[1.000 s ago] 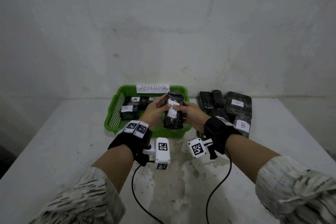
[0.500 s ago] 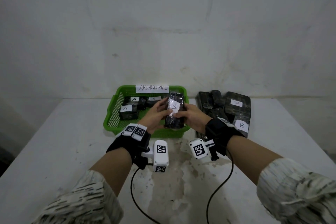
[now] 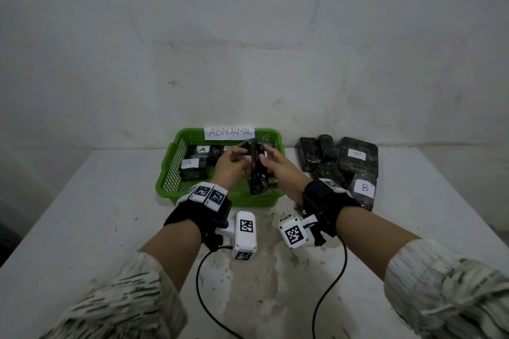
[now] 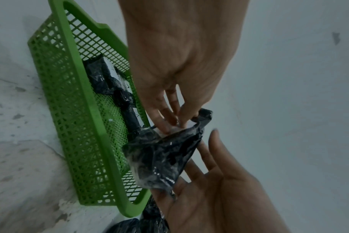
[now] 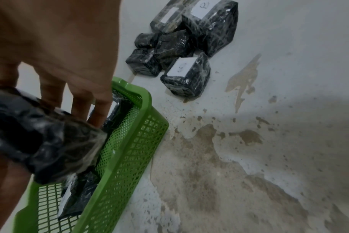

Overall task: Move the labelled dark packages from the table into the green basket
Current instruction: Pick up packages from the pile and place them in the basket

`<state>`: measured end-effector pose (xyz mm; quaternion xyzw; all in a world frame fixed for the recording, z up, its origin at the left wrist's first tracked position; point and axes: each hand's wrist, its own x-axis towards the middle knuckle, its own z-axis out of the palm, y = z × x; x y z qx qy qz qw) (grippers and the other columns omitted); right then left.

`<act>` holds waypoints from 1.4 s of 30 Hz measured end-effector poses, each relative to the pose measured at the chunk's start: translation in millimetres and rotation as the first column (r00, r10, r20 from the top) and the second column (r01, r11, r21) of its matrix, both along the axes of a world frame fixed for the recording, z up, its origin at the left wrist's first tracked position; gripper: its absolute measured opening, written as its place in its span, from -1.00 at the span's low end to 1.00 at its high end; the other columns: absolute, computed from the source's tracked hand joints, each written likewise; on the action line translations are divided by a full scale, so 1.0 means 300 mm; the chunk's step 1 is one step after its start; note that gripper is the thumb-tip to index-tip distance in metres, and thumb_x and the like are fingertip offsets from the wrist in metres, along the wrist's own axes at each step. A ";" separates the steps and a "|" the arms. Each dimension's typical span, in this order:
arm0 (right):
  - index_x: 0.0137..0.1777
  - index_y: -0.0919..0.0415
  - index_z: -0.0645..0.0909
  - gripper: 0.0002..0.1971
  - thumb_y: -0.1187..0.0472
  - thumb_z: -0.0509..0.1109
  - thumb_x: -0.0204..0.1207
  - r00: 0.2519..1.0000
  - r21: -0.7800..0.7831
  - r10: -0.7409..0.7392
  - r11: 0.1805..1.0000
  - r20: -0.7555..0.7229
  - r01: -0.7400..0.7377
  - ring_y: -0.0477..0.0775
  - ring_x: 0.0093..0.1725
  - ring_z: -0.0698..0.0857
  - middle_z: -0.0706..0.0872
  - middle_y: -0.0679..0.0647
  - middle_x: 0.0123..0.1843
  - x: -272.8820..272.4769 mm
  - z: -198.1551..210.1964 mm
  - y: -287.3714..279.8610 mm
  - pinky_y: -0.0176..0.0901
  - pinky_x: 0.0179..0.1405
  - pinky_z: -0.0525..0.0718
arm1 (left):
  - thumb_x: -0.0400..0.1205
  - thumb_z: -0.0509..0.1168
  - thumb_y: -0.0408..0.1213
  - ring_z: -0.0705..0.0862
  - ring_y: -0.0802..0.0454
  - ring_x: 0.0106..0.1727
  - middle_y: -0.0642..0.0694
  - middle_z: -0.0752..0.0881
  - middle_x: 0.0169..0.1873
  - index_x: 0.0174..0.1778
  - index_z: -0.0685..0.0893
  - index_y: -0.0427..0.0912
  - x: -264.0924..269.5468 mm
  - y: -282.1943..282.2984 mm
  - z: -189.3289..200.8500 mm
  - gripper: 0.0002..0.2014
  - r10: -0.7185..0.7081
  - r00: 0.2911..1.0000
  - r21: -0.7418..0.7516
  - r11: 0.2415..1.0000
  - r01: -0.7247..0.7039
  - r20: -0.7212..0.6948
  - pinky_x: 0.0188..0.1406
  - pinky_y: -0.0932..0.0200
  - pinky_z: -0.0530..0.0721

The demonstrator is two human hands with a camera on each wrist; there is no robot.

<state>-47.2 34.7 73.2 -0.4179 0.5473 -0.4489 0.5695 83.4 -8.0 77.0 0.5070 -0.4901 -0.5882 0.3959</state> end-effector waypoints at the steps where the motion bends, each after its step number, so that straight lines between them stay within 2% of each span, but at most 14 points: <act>1: 0.44 -0.14 0.41 -0.68 0.06 0.21 0.71 1.000 -0.007 -0.013 1.000 0.001 0.013 0.17 0.37 0.56 0.59 0.13 0.37 -0.004 0.000 0.003 0.23 0.37 0.47 | 0.68 0.14 -0.49 0.61 -0.08 -0.04 -0.20 0.59 0.01 0.09 0.50 -0.23 0.002 0.002 0.006 -0.86 0.002 0.998 0.051 0.999 0.001 -0.062 -0.09 -0.02 0.64; 3: 0.37 -0.05 0.50 -0.73 0.18 0.19 0.73 1.000 -0.037 -0.014 0.999 -0.014 0.014 0.10 0.20 0.63 0.64 0.10 0.19 -0.012 0.001 0.010 0.12 0.21 0.56 | 0.74 0.06 -0.26 0.63 -0.11 0.03 -0.21 0.64 0.05 0.10 0.53 -0.26 0.011 0.009 0.012 -0.81 -0.037 0.993 0.102 0.994 0.049 -0.114 -0.04 -0.03 0.63; 6: 0.13 0.02 0.54 -0.73 0.42 0.27 0.62 0.995 -0.060 0.018 0.998 -0.098 -0.024 0.08 -0.03 0.61 0.54 0.13 -0.05 -0.005 -0.006 0.014 -0.08 -0.07 0.54 | 0.66 0.21 0.01 0.61 -0.18 0.26 -0.21 0.63 0.23 0.35 0.47 -0.24 0.007 0.014 -0.003 -0.55 -0.058 0.990 0.131 0.989 0.074 -0.126 0.05 -0.15 0.67; 8: 0.00 0.03 0.46 -0.75 0.43 0.33 0.58 0.992 -0.072 -0.003 0.997 -0.125 -0.006 0.10 -0.04 0.58 0.49 0.16 -0.07 0.008 -0.014 0.012 -0.14 -0.08 0.53 | 0.63 0.31 -0.11 0.57 -0.15 0.33 -0.16 0.57 0.31 0.44 0.35 -0.21 -0.002 0.021 -0.005 -0.49 -0.022 0.995 0.121 0.992 0.034 -0.097 0.19 -0.20 0.61; 10: 0.02 0.11 0.34 -0.81 0.30 0.33 0.63 0.993 -0.084 -0.083 0.994 -0.087 0.076 0.00 -0.12 0.60 0.52 0.10 -0.07 0.022 -0.020 0.008 -0.32 -0.19 0.55 | 0.65 0.29 -0.21 0.57 -0.12 0.32 -0.18 0.56 0.34 0.47 0.33 -0.20 -0.008 0.017 -0.012 -0.51 -0.023 0.994 0.100 0.994 0.033 -0.103 0.26 -0.22 0.57; 13: 0.28 0.15 0.31 -0.66 0.05 0.32 0.64 0.976 -0.094 -0.201 0.977 -0.080 0.194 0.00 0.09 0.61 0.55 0.14 0.19 0.025 -0.021 -0.005 -0.24 0.05 0.58 | 0.66 0.27 -0.23 0.59 -0.08 0.26 -0.17 0.59 0.31 0.46 0.39 -0.19 -0.001 0.019 -0.008 -0.56 -0.061 0.991 0.092 0.993 0.072 -0.117 0.19 -0.15 0.59; 16: 0.49 0.16 0.36 -0.50 -0.04 0.30 0.64 0.986 -0.035 -0.134 0.991 -0.099 0.131 0.09 0.34 0.57 0.55 0.14 0.40 0.024 -0.023 -0.015 -0.05 0.26 0.54 | 0.67 0.25 -0.25 0.61 -0.03 0.19 -0.06 0.66 0.14 0.30 0.50 -0.11 0.005 0.026 -0.005 -0.73 -0.113 0.987 0.066 0.990 0.121 -0.112 0.15 -0.11 0.61; 18: 0.43 0.20 0.47 -0.58 0.01 0.29 0.66 0.990 -0.031 -0.113 0.993 -0.084 0.111 0.11 0.30 0.63 0.63 0.15 0.37 0.028 -0.020 -0.012 -0.08 0.17 0.60 | 0.68 0.24 -0.29 0.61 -0.02 0.16 -0.01 0.67 0.06 0.27 0.53 -0.10 0.009 0.028 -0.007 -0.76 -0.124 0.986 0.048 0.990 0.130 -0.116 0.11 -0.10 0.63; 21: 0.40 0.20 0.51 -0.66 0.16 0.32 0.66 0.991 -0.057 -0.109 0.993 -0.073 0.105 0.07 0.20 0.66 0.68 0.12 0.27 0.033 -0.011 -0.001 -0.12 0.08 0.62 | 0.67 0.25 -0.34 0.63 -0.03 0.15 -0.14 0.65 0.21 0.39 0.51 -0.22 0.011 0.022 -0.013 -0.65 -0.080 0.991 0.030 0.996 0.083 -0.104 0.04 -0.07 0.66; 26: 0.47 0.12 0.46 -0.53 0.36 0.38 0.58 0.997 -0.045 -0.046 0.998 -0.068 0.043 0.08 0.18 0.67 0.68 0.06 0.19 0.036 -0.007 0.011 -0.15 0.02 0.66 | 0.61 0.33 -0.32 0.59 -0.16 0.34 -0.19 0.62 0.33 0.44 0.49 -0.23 0.022 0.012 -0.016 -0.55 -0.067 0.989 0.061 0.995 0.075 -0.131 0.25 -0.34 0.59; 30: 0.48 0.12 0.46 -0.54 0.37 0.36 0.59 0.998 -0.055 -0.050 0.997 -0.034 0.049 0.04 0.14 0.67 0.67 0.09 0.23 0.037 -0.010 0.009 -0.16 -0.02 0.66 | 0.58 0.37 -0.37 0.65 -0.16 0.26 -0.20 0.62 0.33 0.51 0.42 -0.18 0.028 0.011 -0.023 -0.44 -0.101 0.994 0.010 0.995 0.102 -0.045 0.22 -0.29 0.64; 35: 0.48 0.18 0.48 -0.54 0.37 0.37 0.58 0.998 -0.075 -0.061 0.995 -0.004 0.060 -0.06 0.05 0.69 0.69 0.13 0.27 0.035 -0.017 0.010 -0.27 -0.08 0.65 | 0.59 0.33 -0.42 0.62 -0.15 0.27 -0.20 0.59 0.35 0.51 0.41 -0.16 0.038 0.017 -0.012 -0.46 -0.139 0.984 0.059 0.988 0.146 -0.113 0.18 -0.24 0.64; 38: 0.49 0.21 0.46 -0.53 0.37 0.37 0.58 0.998 -0.078 -0.054 0.995 0.017 0.055 -0.09 0.03 0.70 0.68 0.12 0.23 0.025 -0.014 0.009 -0.22 0.01 0.68 | 0.61 0.29 -0.47 0.58 -0.13 0.30 -0.18 0.57 0.36 0.54 0.37 -0.17 0.044 0.017 -0.014 -0.45 -0.166 0.979 0.075 0.982 0.175 -0.115 0.14 -0.20 0.64; 42: 0.49 0.16 0.44 -0.44 0.48 0.40 0.51 0.999 -0.049 0.044 0.998 -0.018 -0.045 0.12 0.17 0.70 0.70 0.15 0.23 0.022 -0.009 0.009 0.04 0.28 0.66 | 0.62 0.27 -0.46 0.58 -0.17 0.34 -0.18 0.58 0.36 0.52 0.40 -0.17 0.043 0.018 -0.015 -0.48 -0.113 0.980 0.103 0.986 0.131 -0.165 0.18 -0.27 0.61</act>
